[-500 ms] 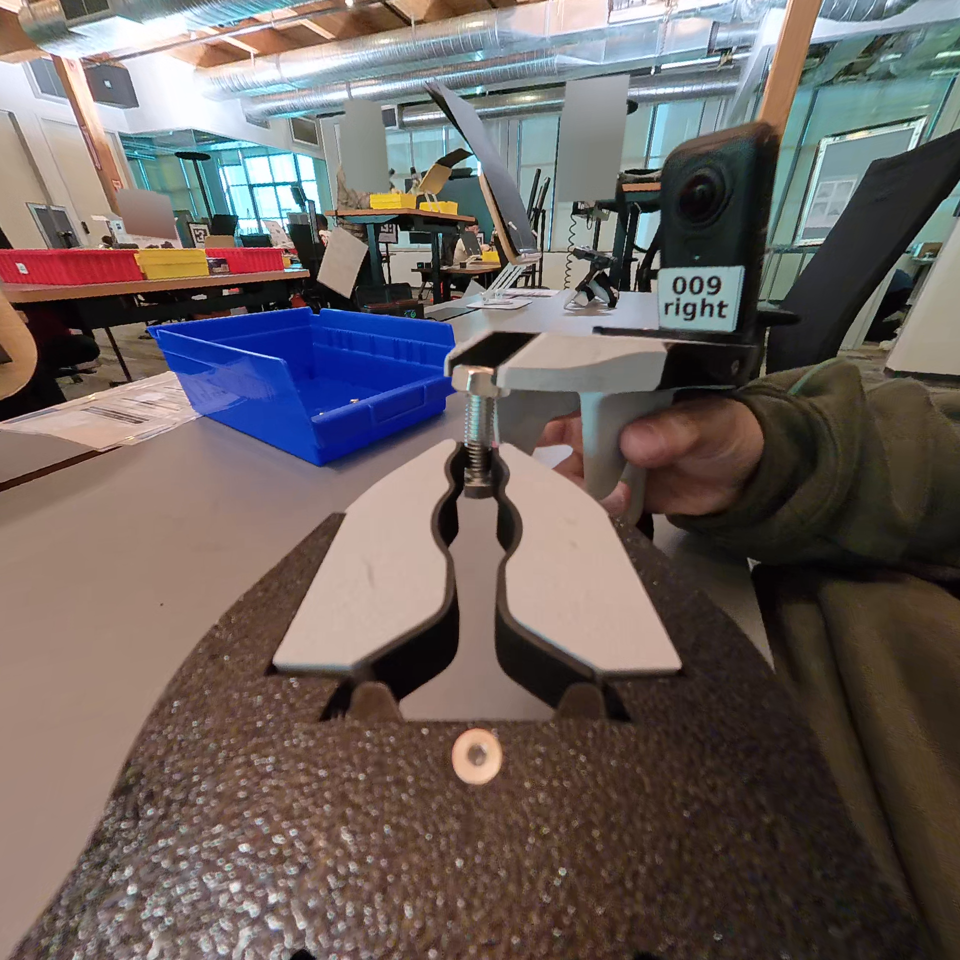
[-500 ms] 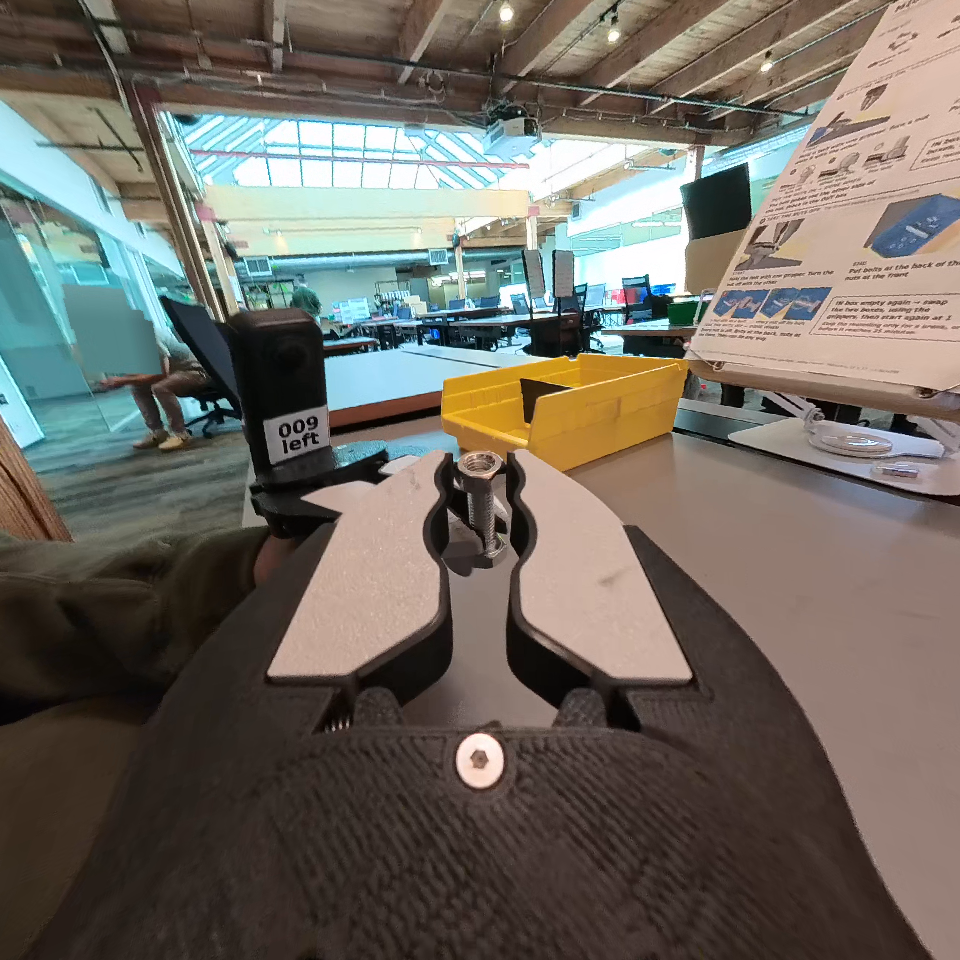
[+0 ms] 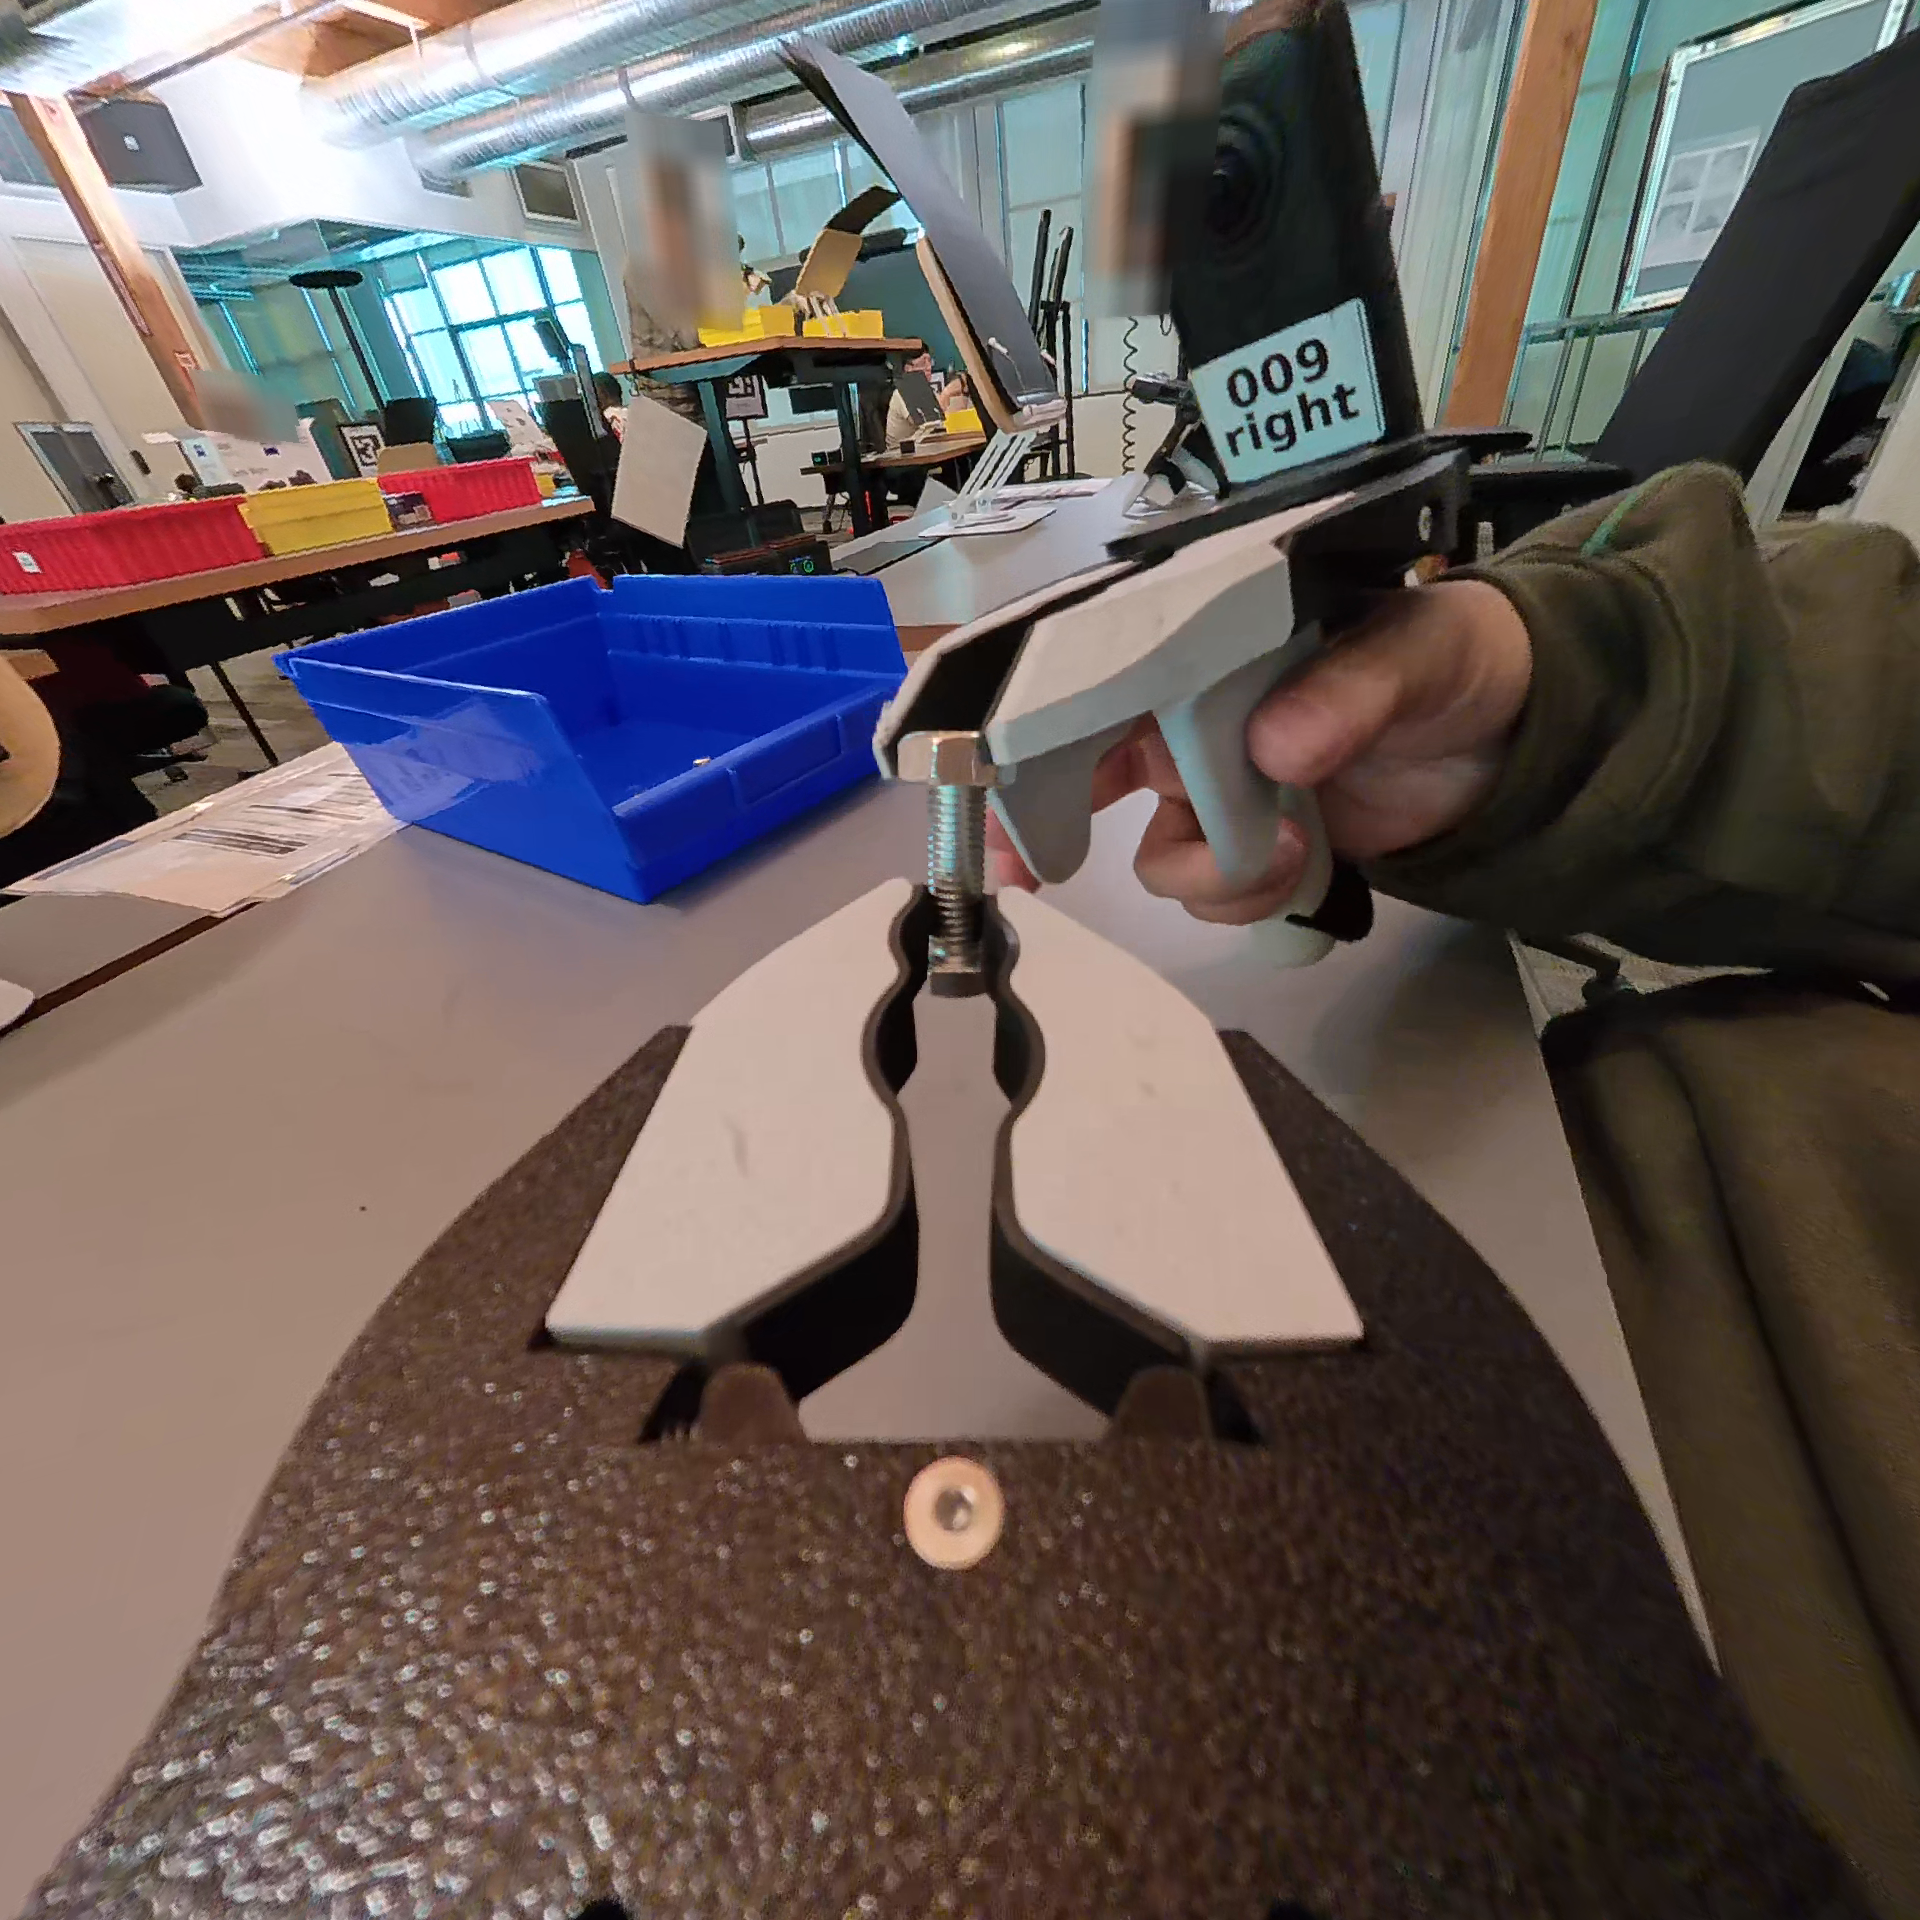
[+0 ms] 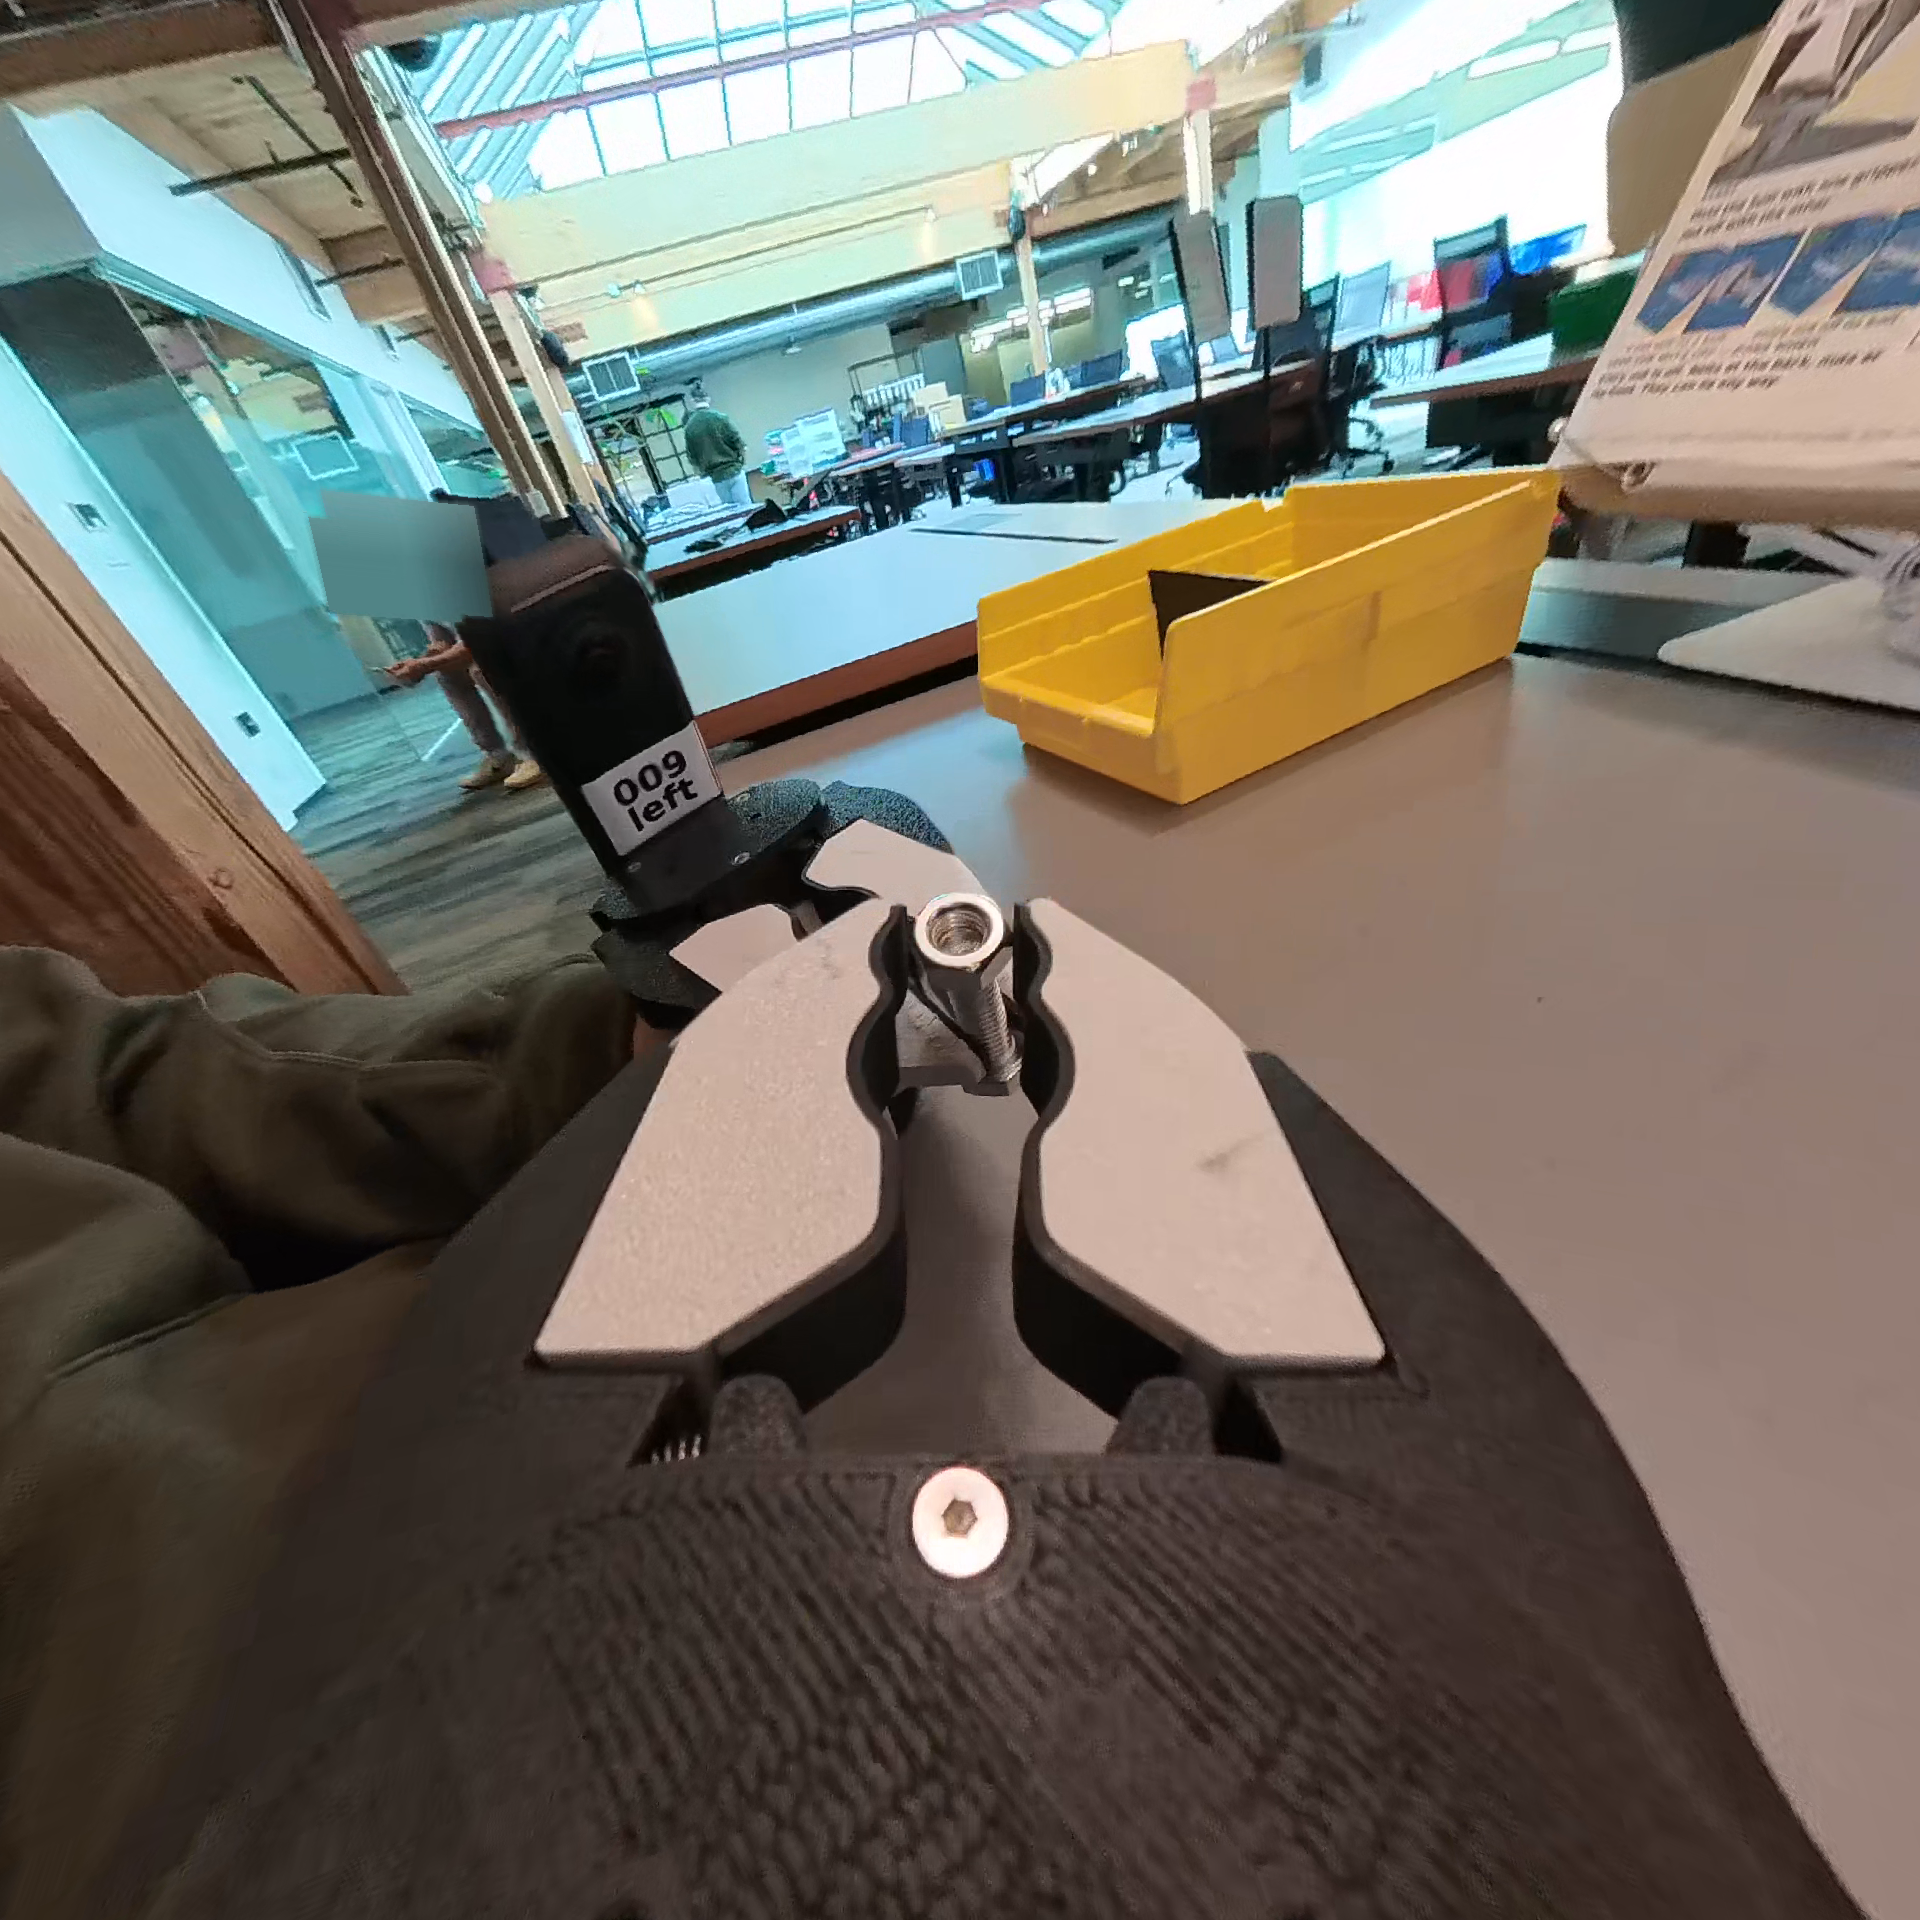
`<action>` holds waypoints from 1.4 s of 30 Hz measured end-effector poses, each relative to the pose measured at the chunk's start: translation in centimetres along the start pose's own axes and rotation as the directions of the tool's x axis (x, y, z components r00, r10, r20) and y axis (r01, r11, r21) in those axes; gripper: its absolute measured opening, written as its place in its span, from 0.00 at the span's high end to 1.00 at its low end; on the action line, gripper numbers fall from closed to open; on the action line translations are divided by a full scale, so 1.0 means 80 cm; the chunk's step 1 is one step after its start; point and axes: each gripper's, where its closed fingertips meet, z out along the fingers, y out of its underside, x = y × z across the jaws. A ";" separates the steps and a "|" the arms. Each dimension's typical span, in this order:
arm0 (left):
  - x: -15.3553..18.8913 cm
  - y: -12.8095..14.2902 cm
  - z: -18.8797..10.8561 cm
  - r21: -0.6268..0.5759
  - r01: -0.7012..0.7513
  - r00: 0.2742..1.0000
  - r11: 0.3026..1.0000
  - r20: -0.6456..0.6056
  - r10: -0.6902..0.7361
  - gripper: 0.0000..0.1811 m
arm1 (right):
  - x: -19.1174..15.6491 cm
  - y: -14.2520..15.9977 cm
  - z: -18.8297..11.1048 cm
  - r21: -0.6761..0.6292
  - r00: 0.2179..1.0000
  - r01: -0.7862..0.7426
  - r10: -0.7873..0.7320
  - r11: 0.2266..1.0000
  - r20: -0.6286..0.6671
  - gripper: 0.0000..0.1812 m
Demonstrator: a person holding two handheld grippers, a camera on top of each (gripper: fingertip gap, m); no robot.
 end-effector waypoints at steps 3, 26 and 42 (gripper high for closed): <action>0.000 0.004 0.001 -0.023 -0.014 1.000 1.000 0.001 0.014 0.95 | 0.003 0.004 -0.001 -0.040 1.000 0.005 -0.006 0.999 -0.013 0.90; 0.003 -0.001 0.002 -0.001 0.038 0.999 0.999 -0.019 -0.038 0.95 | 0.001 -0.001 -0.001 -0.057 0.975 0.208 -0.212 0.976 -0.068 0.91; -0.002 -0.007 -0.003 0.050 0.064 0.998 0.997 -0.017 -0.063 0.95 | -0.002 0.002 0.000 -0.071 0.960 0.267 -0.271 0.961 -0.067 0.86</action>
